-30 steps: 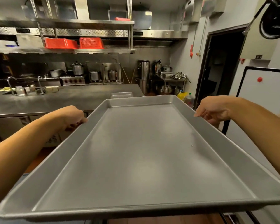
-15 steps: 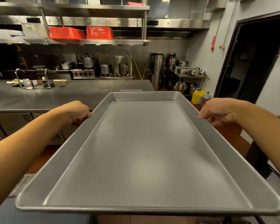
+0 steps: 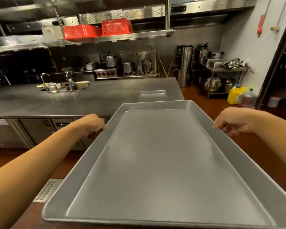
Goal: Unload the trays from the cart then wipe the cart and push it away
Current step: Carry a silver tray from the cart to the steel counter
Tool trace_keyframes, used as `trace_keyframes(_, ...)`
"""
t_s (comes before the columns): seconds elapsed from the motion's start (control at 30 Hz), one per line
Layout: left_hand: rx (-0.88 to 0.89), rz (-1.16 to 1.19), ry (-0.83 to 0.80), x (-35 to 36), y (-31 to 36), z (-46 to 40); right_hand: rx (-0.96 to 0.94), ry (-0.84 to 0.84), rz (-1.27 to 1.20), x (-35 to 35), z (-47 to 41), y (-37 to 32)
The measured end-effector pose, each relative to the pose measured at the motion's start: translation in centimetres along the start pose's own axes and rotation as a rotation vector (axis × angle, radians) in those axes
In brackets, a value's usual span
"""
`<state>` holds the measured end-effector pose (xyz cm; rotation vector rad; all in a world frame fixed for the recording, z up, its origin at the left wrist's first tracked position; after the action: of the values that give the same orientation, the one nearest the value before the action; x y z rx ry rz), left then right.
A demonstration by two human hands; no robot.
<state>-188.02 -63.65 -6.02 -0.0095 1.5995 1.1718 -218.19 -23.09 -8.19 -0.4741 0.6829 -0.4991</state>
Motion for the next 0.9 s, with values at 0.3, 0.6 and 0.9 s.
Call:
trace_keyframes(0.3,-0.058,0.004,0.038,1.5,1.5,-13.4,-0.014,-0.072,0.082,-3.4,-13.1,-11.3)
trace_keyframes(0.6,-0.084,0.066,0.052,2.7,-0.3,-29.1,-0.028,-0.096,0.134,-2.6,-25.7,-22.7)
trace_keyframes(0.9,-0.104,0.090,-0.009,2.6,-2.6,-49.1,0.021,-0.071,0.081,-1.7,-38.7,-34.0)
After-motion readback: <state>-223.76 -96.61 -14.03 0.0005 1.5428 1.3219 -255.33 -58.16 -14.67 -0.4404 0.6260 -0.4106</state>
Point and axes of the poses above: each hand's wrist, its own z-axis away from the middle knuckle, its own x-axis out of the palm, y = z × x, the point moved 10 cm from there along -z, towards the middle knuckle, and after that the axes turned 15 degrees about x, right-handed, at the moved point
